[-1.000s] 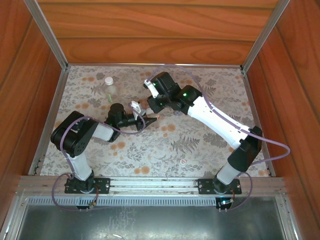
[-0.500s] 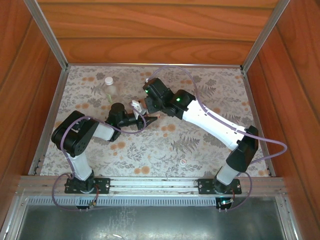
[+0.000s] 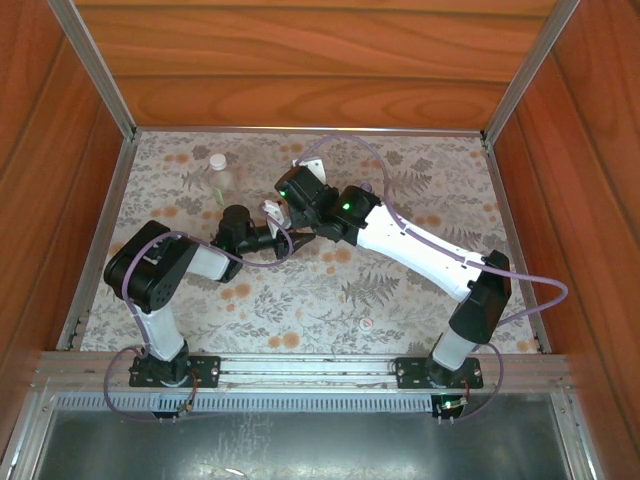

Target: Screw on the bottle caps

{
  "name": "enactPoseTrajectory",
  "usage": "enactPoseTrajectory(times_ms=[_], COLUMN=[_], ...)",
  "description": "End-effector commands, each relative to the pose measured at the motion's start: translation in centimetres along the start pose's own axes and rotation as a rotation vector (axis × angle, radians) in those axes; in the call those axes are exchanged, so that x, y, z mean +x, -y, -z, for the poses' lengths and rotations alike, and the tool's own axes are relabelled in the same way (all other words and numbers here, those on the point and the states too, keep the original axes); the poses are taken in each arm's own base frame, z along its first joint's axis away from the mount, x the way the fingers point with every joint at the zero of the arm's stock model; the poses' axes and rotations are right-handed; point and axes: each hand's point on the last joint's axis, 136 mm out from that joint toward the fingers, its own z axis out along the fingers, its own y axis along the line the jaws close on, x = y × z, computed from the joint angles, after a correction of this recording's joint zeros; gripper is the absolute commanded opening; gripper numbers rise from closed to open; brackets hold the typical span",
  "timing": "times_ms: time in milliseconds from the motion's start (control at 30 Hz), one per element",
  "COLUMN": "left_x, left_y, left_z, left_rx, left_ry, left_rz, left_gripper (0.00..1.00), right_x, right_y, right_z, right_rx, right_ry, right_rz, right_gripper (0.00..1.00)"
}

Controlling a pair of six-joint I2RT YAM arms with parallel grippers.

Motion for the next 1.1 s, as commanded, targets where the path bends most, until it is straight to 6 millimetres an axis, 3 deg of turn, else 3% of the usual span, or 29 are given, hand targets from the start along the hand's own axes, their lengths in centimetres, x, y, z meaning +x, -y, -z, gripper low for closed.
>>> enactPoseTrajectory(times_ms=[0,300,700,867,1067], left_x=[3.3,3.4,3.9,3.9,3.8], left_y=[-1.4,-1.2,-1.1,-0.8,0.7], left_z=[0.4,0.5,0.7,0.7,0.8], left_rx=[-0.075,-0.067,-0.070,-0.040,0.050], left_ry=[-0.092,-0.095,-0.104,-0.103,-0.101], left_rz=[0.117,0.111,0.117,0.120,0.141], left_gripper=[0.48,0.48,0.48,0.48,0.48], right_x=[4.6,3.7,-0.2,-1.2,-3.1], right_y=[2.2,1.5,2.1,0.3,0.9], right_z=[-1.0,0.4,4.3,5.0,5.0], right_rx=[0.103,0.014,-0.283,-0.457,-0.571], right_ry=[-0.169,-0.116,0.076,0.080,0.033], right_rz=[0.149,0.154,0.060,0.236,0.364], right_gripper=[0.41,0.57,0.60,0.64,0.65])
